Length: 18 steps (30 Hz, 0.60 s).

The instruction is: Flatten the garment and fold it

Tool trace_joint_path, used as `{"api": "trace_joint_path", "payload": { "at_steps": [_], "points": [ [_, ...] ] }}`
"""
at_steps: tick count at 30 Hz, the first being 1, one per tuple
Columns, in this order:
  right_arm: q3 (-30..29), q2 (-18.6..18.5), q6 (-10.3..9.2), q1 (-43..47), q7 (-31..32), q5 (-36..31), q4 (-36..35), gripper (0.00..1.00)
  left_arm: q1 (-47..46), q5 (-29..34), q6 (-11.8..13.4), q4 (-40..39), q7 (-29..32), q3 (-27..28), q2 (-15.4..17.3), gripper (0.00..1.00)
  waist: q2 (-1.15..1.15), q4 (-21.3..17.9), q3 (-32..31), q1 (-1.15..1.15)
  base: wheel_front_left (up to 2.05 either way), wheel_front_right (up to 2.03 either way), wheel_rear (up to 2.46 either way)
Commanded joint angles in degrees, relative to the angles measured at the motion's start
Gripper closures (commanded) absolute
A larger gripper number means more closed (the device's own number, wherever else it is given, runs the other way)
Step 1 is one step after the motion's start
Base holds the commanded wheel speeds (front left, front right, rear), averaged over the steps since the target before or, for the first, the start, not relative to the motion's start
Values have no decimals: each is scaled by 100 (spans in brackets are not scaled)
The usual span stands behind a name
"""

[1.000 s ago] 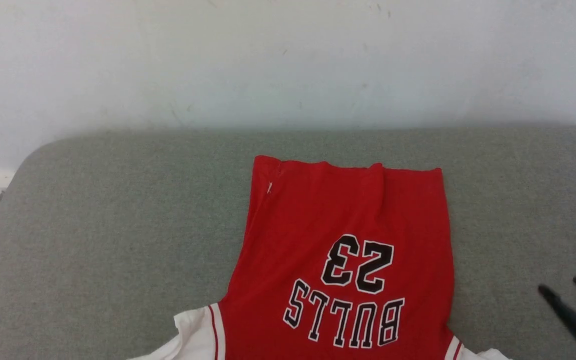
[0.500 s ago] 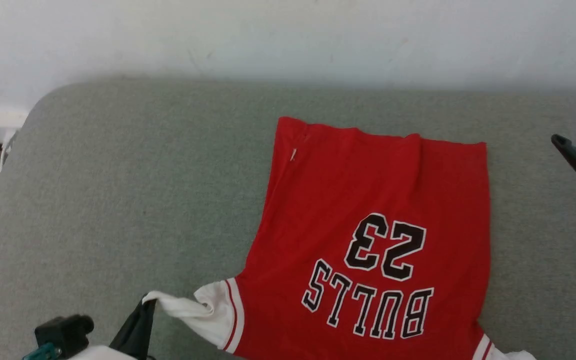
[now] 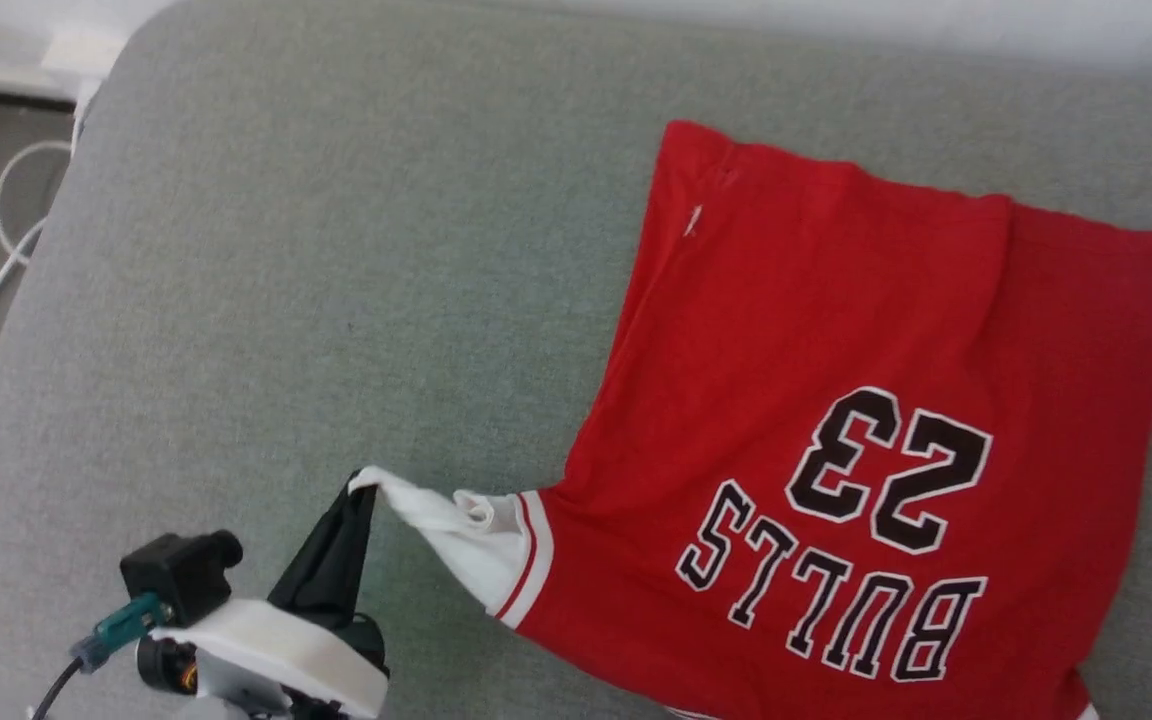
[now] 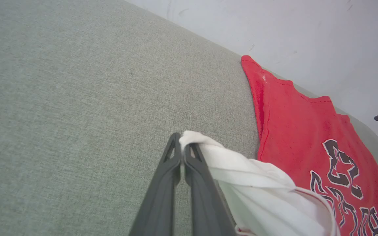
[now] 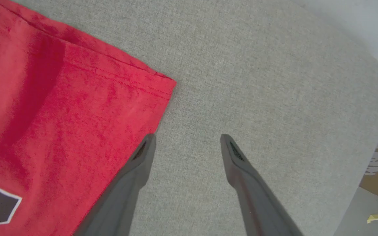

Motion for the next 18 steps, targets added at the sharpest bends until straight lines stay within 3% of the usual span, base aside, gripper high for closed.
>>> {"api": "trace_joint_path", "payload": {
  "at_steps": [1,12,13,14,15,18],
  "points": [
    [-48,69,-5,-69,-9,-92,135,0,-134,65,-51,33,-32,35,-79,100,0,473,581,-2,0,0,0],
    [71,354,-5,512,-198,-168,751,0,-359,348,-317,335,-33,215,-421,100,0,531,832,-2,0,0,0],
    [106,343,-5,542,-209,-148,756,37,-365,368,-331,349,-33,228,-428,100,0,517,828,-2,0,0,0],
    [164,326,-5,564,-201,-126,747,86,-364,381,-340,361,-33,244,-434,100,0,498,825,-2,0,0,0],
    [225,304,-5,573,-197,-96,722,100,-360,393,-346,370,-33,265,-438,100,0,476,817,-2,0,0,0],
    [339,244,-5,518,-313,-18,643,100,-311,420,-342,394,-33,330,-442,100,0,380,752,-2,0,0,0]
  ]
}}
